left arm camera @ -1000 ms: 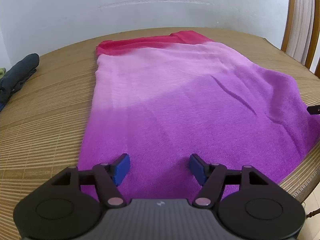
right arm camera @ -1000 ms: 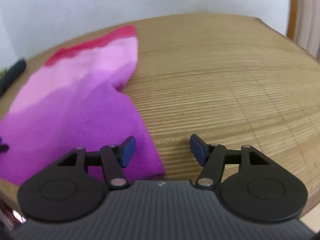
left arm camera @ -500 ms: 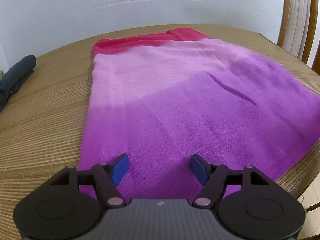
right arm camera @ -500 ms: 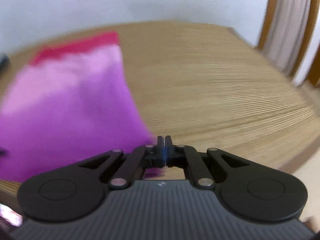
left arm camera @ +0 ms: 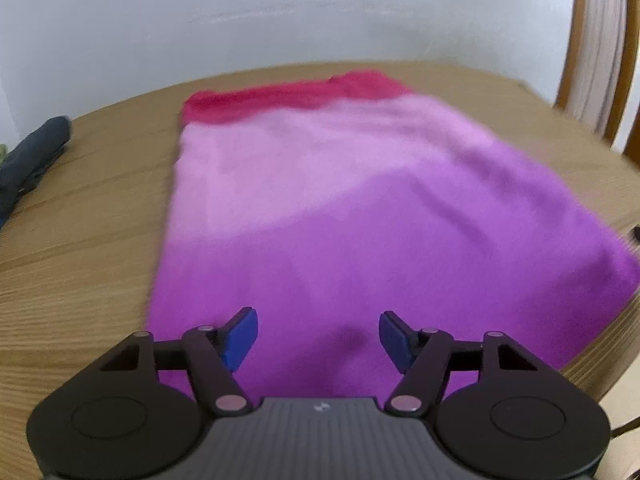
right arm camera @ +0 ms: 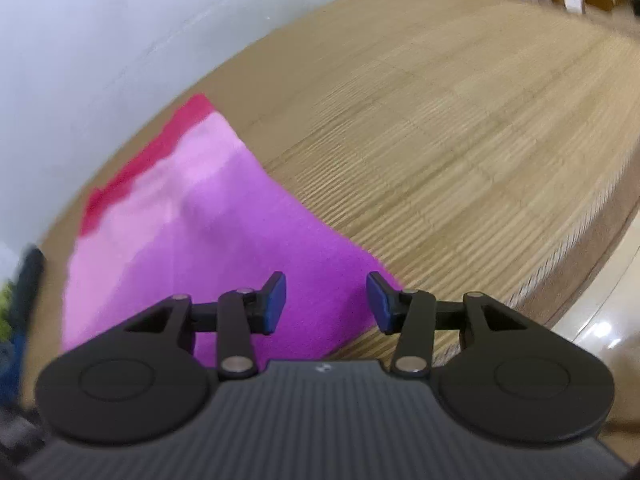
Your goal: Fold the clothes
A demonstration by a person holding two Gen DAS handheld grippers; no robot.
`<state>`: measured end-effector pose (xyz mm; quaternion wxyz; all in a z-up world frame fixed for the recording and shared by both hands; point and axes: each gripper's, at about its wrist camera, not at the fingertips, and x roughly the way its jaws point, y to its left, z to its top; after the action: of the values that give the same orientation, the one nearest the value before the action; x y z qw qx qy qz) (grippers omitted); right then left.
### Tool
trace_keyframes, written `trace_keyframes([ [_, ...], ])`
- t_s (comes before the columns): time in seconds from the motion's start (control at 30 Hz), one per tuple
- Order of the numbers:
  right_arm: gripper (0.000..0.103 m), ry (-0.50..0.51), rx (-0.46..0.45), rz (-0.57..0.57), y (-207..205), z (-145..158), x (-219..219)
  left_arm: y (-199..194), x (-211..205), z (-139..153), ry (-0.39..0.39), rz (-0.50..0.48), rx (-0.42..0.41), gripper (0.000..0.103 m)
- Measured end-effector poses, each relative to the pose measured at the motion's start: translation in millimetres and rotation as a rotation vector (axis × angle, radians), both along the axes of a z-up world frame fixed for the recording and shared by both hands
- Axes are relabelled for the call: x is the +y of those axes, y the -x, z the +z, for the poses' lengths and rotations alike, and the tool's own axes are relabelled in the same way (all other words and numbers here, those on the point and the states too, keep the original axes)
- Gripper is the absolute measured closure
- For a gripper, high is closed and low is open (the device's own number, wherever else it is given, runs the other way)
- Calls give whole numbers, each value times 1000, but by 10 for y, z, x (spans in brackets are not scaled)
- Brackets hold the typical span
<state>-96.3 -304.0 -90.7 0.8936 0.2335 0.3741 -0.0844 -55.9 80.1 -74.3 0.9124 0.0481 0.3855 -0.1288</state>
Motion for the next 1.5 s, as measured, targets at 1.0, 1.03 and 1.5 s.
trace_keyframes([
  [1.0, 15, -186, 98, 700, -701, -306, -868, 363, -1699, 99, -23, 255, 39, 33],
  [1.03, 15, -182, 93, 740, -731, -311, -843, 425, -1743, 124, -31, 252, 34, 33],
  [1.5, 93, 46, 124, 1012, -703, -223, -519, 438, -2025, -10, -93, 308, 142, 34],
])
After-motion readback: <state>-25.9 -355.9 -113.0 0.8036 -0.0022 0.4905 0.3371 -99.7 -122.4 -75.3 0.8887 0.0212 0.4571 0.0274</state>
